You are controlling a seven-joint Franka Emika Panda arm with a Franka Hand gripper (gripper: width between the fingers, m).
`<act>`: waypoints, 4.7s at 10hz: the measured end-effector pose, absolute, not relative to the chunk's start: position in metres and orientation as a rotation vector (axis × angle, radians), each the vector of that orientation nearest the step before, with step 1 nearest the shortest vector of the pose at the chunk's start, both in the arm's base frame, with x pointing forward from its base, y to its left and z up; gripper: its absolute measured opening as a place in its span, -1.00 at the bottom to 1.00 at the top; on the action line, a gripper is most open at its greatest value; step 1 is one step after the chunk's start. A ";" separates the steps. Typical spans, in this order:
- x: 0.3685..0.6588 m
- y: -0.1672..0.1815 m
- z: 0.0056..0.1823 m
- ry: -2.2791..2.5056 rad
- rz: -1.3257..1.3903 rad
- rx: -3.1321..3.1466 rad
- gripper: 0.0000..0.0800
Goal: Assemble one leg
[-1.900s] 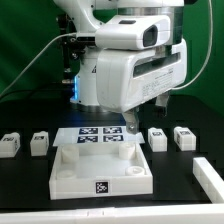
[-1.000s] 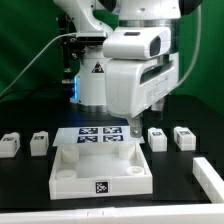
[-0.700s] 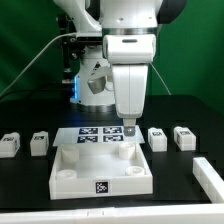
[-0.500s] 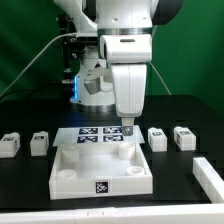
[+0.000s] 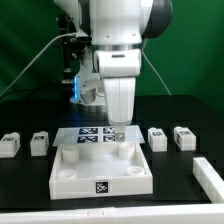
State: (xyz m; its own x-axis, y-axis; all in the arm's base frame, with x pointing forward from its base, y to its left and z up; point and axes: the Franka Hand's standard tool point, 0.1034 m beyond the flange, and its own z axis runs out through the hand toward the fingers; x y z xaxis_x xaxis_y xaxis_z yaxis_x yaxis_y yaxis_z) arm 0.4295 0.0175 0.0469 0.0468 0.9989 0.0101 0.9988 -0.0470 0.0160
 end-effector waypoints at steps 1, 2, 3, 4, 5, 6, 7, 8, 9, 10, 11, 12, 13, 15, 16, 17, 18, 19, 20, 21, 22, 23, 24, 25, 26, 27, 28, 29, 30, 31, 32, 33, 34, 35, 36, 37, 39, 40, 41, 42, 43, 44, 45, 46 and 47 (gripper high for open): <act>0.422 0.016 0.037 2.160 0.032 2.282 0.63; 0.418 0.015 0.029 2.161 0.024 2.294 0.63; 0.416 0.013 0.023 2.160 0.028 2.299 0.63; 0.414 0.006 0.016 2.163 0.024 2.305 0.63; 0.412 -0.003 0.013 2.154 0.018 2.320 0.63; 0.412 -0.008 0.012 2.142 0.018 2.332 0.63; 0.411 -0.010 0.011 2.134 0.017 2.340 0.63; 0.411 -0.012 0.010 2.127 0.015 2.348 0.63; 0.411 -0.012 0.010 2.124 0.015 2.352 0.63; 0.411 -0.012 0.010 2.123 0.015 2.352 0.35; 0.411 -0.012 0.010 2.123 0.015 2.352 0.35; 0.411 -0.012 0.010 2.123 0.015 2.353 -0.09; 0.410 -0.012 0.010 2.123 0.014 2.353 -0.55; 0.411 -0.013 0.010 2.119 0.014 2.357 -0.83; 0.410 -0.013 0.010 2.116 0.014 2.359 -0.85; 0.410 -0.013 0.010 2.116 0.014 2.359 -0.85; 0.410 -0.013 0.010 2.116 0.014 2.359 -0.85; 0.410 -0.013 0.010 2.116 0.014 2.359 -0.85; 0.410 -0.013 0.010 2.116 0.014 2.359 -0.85; 0.410 -0.013 0.010 2.116 0.014 2.359 -0.85; 0.410 -0.013 0.010 2.116 0.014 2.359 -0.85; 0.410 -0.013 0.010 2.116 0.014 2.359 -0.85; 0.410 -0.013 0.010 2.116 0.014 2.359 -0.85; 0.410 -0.013 0.010 2.116 0.014 2.359 -0.85; 0.411 -0.013 0.010 2.117 0.015 2.358 -0.85; 0.419 -0.011 0.010 2.125 0.024 2.345 -0.85; 0.430 -0.009 0.010 2.136 0.039 2.329 -0.85; 0.440 -0.007 0.010 2.143 0.040 2.323 -0.85; 0.451 -0.002 0.011 2.157 0.049 2.310 -0.85; 0.464 0.009 0.011 2.163 0.066 2.303 -0.85; 0.474 0.020 0.011 2.167 0.083 2.298 -0.85; 0.482 0.034 0.011 2.145 0.099 2.315 -0.85; 0.489 0.051 0.011 2.128 0.113 2.326 -0.85; 0.492 0.060 0.011 2.124 0.107 2.335 -0.85; 0.492 0.068 0.011 2.137 0.080 2.338 -0.85; 0.493 0.073 0.011 2.156 0.057 2.332 -0.85; 0.494 0.075 0.011 2.172 0.035 2.324 -0.85; 0.494 0.075 0.011 2.184 0.034 2.306 -0.85; 0.495 0.074 0.011 2.195 0.040 2.292 -0.85; 0.495 0.074 0.011 2.201 0.059 2.278 -0.85; 0.495 0.074 0.011 2.194 0.082 2.274 -0.85; 0.495 0.074 0.011 2.192 0.084 2.275 -0.85; 0.495 0.073 0.010 2.191 0.083 2.276 -0.85; 0.495 0.073 0.010 2.191 0.083 2.276 -0.45; 0.495 0.073 0.010 2.190 0.083 2.277 -0.12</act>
Offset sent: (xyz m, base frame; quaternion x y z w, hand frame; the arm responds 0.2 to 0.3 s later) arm -0.0057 -0.0116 -0.0209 -0.0087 0.0266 -0.0183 0.9994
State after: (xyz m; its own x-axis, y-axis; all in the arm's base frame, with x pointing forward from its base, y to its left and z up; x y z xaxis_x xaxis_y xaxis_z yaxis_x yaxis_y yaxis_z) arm 0.4949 0.0731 0.0105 0.0381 0.9980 0.0508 0.9990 -0.0393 0.0230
